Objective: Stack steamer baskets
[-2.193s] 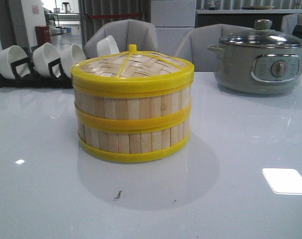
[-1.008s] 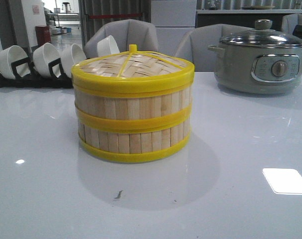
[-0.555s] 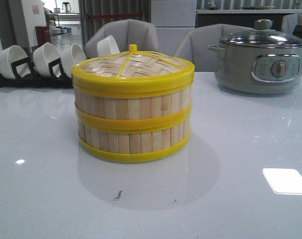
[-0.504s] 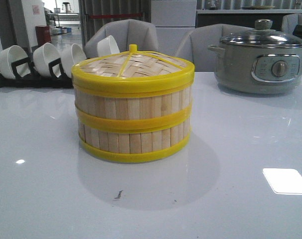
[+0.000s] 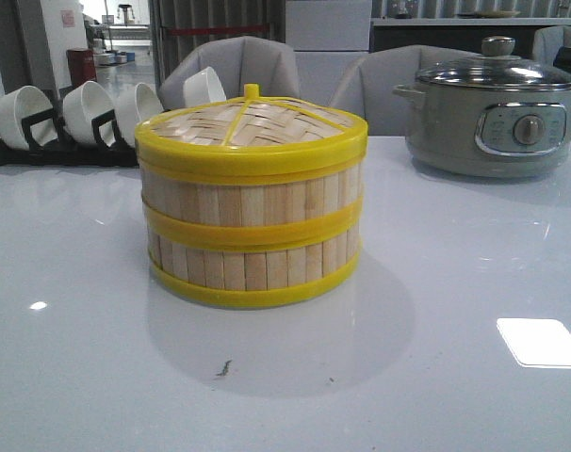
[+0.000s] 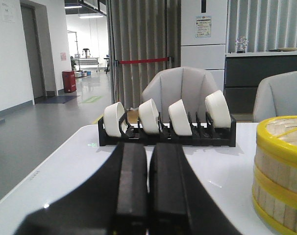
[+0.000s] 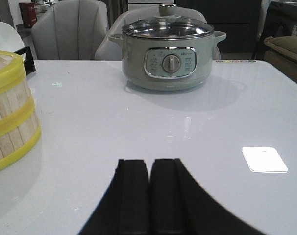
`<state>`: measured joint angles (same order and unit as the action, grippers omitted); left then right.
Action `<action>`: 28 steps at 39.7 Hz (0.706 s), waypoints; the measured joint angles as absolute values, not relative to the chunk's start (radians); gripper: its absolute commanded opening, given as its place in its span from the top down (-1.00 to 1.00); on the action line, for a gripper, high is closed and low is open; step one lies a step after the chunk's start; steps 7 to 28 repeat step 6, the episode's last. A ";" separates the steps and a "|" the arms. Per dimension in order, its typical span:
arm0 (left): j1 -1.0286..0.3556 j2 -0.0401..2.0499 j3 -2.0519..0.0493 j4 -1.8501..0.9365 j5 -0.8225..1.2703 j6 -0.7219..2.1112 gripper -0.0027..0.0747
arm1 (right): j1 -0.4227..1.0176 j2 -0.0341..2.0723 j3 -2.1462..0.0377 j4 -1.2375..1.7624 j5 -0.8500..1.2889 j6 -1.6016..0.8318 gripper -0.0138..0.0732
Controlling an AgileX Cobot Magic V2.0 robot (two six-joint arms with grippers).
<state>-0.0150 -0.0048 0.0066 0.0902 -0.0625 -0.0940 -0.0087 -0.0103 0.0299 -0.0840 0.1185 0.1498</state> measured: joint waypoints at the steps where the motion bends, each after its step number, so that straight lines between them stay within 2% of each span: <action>1: -0.015 -0.005 0.007 0.090 -0.063 -0.094 0.72 | -0.009 -0.010 0.030 -0.083 0.119 0.150 0.62; 28: -0.015 -0.005 0.007 0.090 -0.063 -0.094 0.72 | -0.009 -0.010 0.030 -0.083 0.119 0.150 0.62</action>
